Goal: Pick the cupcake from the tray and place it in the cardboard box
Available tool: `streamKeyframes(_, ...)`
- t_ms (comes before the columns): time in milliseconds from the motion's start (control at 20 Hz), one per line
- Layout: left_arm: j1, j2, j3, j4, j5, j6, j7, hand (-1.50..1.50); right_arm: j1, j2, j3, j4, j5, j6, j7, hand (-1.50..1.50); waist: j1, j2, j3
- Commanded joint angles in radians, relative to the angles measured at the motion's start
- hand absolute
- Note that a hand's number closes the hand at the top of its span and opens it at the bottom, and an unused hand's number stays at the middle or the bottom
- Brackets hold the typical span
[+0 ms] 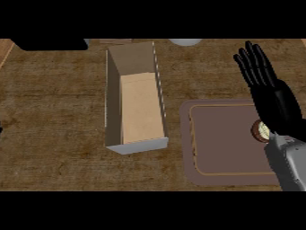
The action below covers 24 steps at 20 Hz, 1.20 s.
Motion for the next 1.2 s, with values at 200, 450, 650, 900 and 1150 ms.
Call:
streamKeyframes(200, -0.095, -0.069, -0.126, -0.106, -0.044, -0.060, -0.046, 0.00, -0.087, -0.095, -0.044, 0.119, -0.248, 0.375, -0.020, -1.50, 0.015, -0.033, -0.004)
streamKeyframes(450, -0.094, -0.130, -0.192, -0.129, -0.039, -0.090, -0.047, 0.00, -0.063, -0.128, -0.089, 0.341, 0.040, 0.134, -0.052, -1.50, 0.026, -0.029, -0.005)
streamKeyframes(650, -0.124, -0.132, -0.183, -0.120, -0.035, -0.121, -0.037, 0.00, -0.076, -0.208, -0.190, 0.584, -0.036, 0.366, -0.299, -1.50, 0.023, -0.029, -0.005)
streamKeyframes(900, -0.134, -0.145, -0.194, -0.141, -0.064, -0.095, 0.017, 0.00, -0.140, -0.403, -0.107, 0.579, 0.195, 0.426, -0.394, -1.50, 0.029, -0.026, -0.005)
streamKeyframes(1150, -0.077, -0.129, -0.172, -0.130, -0.039, -0.129, -0.042, 0.00, -0.151, -0.555, 0.006, 0.509, 0.402, 0.417, -0.428, -1.50, 0.027, -0.032, -0.007)
